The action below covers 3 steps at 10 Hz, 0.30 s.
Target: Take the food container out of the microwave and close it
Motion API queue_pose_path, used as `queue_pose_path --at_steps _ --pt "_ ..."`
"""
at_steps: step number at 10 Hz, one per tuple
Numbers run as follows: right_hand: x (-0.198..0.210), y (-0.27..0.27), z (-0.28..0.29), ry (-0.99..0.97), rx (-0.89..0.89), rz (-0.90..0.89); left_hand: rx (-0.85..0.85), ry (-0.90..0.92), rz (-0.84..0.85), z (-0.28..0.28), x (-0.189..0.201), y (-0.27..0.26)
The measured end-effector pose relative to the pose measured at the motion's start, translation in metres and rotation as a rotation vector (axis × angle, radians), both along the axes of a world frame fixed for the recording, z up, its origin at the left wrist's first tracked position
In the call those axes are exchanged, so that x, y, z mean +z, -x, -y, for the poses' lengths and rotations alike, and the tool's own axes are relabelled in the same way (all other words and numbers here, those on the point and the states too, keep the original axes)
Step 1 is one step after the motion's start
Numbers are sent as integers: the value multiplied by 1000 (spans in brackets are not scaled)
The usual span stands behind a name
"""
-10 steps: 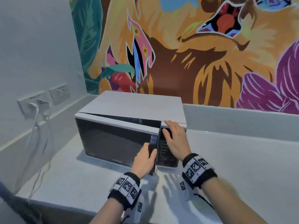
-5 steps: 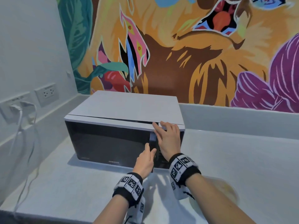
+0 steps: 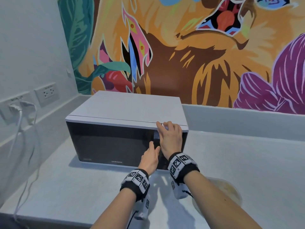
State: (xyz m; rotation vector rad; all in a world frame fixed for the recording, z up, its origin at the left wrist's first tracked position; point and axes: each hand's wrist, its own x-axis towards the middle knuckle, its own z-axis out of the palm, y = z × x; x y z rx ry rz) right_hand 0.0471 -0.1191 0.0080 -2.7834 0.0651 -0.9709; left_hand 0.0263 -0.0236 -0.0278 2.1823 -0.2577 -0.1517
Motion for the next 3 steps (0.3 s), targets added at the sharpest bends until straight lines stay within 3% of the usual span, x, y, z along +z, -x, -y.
queue_pose_path --at_steps 2,3 --pt "11 15 10 -57 136 -125 -32 -39 -85 -6 9 1" --pt "0 55 18 -199 282 -112 11 -74 22 -20 2 16"
